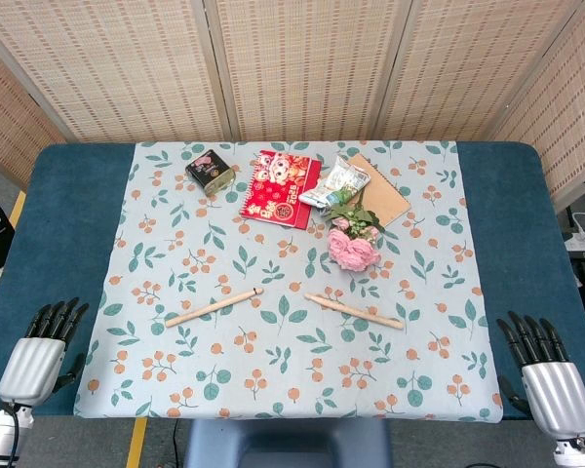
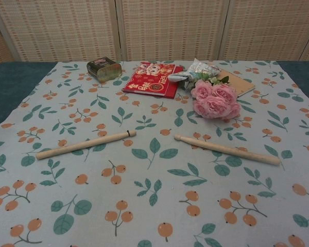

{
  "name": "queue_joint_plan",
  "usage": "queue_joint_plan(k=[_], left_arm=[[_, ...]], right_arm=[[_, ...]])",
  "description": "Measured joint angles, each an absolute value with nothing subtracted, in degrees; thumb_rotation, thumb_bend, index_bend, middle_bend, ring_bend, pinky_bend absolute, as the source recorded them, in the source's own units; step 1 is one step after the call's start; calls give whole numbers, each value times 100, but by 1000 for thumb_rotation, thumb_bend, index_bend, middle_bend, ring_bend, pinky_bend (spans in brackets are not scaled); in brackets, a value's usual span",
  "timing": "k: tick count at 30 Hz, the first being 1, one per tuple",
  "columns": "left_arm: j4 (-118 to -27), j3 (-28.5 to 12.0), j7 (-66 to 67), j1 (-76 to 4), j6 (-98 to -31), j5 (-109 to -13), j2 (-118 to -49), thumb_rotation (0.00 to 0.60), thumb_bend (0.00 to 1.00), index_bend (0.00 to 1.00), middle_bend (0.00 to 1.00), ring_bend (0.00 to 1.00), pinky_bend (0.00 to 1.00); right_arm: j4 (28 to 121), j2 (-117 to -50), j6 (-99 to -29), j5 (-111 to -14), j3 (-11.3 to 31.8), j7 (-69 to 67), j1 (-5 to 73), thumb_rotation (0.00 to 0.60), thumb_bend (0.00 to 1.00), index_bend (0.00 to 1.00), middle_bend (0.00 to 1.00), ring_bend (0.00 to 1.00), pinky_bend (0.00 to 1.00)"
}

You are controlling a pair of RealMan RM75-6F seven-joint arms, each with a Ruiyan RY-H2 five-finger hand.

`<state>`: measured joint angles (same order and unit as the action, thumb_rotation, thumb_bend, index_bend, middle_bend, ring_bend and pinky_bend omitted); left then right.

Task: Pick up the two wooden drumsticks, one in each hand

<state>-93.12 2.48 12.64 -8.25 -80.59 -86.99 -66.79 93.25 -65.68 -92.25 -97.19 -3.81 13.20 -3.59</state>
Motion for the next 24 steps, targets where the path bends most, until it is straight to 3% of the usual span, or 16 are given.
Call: queue_joint_plan(k=[6,11,24], left_arm=[[-9103,250,1168,-881,-8045,-8894,-6917,600,425,18,94,20,100],[-8680,151,1103,-1056,-7862,-8940,-7530,600,421,114,213,77,90],[-8043,-249,2894,-1669,-7182,-8611,-9152,600,414,123,230,85,49]], right_arm=[[9155,-6736,-9376,-9801,-282,1274,-349,600,239,0,4,0,0],[9098,-6871,-9270,-9773,-193,1392,-273,600,238,0,4,0,0],[9083,-7201,-8853,-9509,0,1802,-24,600,216,0,4,0,0]])
